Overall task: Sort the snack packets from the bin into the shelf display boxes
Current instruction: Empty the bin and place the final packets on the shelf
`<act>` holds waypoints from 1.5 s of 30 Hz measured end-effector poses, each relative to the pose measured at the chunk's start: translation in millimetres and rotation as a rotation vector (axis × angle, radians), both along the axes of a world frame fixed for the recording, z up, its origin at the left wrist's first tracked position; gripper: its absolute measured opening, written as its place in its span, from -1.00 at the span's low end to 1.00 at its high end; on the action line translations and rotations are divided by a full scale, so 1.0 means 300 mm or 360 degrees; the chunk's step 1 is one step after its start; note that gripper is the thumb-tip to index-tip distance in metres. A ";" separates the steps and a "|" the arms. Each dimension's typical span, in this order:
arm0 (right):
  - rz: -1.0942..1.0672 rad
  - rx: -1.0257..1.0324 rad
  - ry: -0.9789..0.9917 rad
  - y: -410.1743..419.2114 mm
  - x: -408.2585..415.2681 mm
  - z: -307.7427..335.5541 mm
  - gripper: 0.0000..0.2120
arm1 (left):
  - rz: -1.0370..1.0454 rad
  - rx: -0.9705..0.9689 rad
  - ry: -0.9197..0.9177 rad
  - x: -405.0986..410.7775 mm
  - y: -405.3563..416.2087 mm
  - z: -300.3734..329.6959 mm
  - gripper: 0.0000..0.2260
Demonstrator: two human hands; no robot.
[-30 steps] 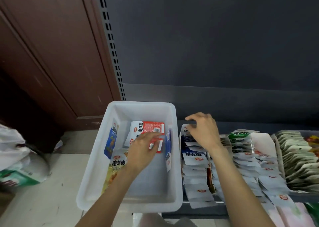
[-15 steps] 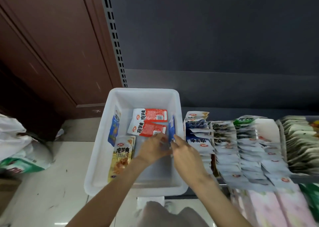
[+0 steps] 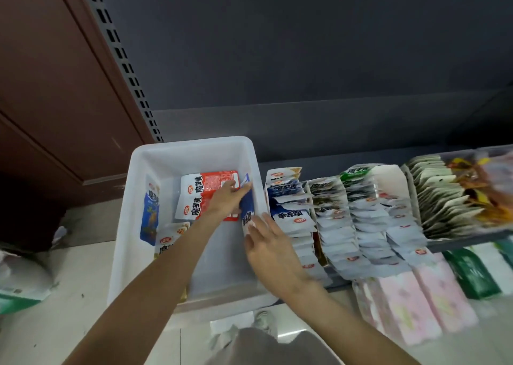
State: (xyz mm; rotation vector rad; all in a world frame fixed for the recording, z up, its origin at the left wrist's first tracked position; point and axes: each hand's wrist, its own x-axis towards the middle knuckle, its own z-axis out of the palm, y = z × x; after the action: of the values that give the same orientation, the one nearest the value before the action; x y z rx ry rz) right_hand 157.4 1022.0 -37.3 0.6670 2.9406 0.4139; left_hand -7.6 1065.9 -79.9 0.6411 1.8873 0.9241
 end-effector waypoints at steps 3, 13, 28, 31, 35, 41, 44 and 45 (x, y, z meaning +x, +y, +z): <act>0.0067 0.0092 -0.0734 -0.003 -0.087 -0.013 -0.61 | 0.0066 -0.0036 -0.0402 -0.005 0.029 0.002 -0.62; 0.0028 0.0302 -0.1022 0.049 -0.215 -0.101 -0.52 | -0.0148 0.0150 0.0006 -0.014 0.026 0.016 -0.72; -0.0777 -0.2057 0.1658 0.034 -0.167 -0.019 -0.25 | 0.1028 0.0867 -0.0434 -0.117 -0.326 0.161 -0.85; -0.1040 -0.2331 0.1803 0.054 -0.189 -0.016 -0.40 | 0.1088 0.1011 -0.0555 -0.102 -0.374 0.185 -0.86; -0.1355 -0.3216 0.1821 0.045 -0.171 0.043 -0.82 | 0.1120 0.1078 -0.0686 -0.079 -0.428 0.215 -0.83; -0.1021 -0.2788 0.2225 0.058 -0.004 0.209 -0.92 | 0.0487 0.0941 -0.0267 0.030 -0.429 0.254 -0.60; -0.1028 -0.2284 0.2625 0.153 0.132 0.257 -0.92 | 0.0350 0.0983 0.0053 0.073 -0.325 0.277 -0.65; -0.1038 -0.2129 0.2741 0.187 0.173 0.266 -0.92 | 0.0258 0.0959 0.0184 0.089 -0.284 0.279 -0.62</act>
State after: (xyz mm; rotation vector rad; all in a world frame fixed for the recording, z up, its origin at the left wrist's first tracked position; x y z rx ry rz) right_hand 209.2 1078.1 42.6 1.9600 2.1687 -2.9687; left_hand 19.0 980.7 3.9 0.9156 1.7743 1.6182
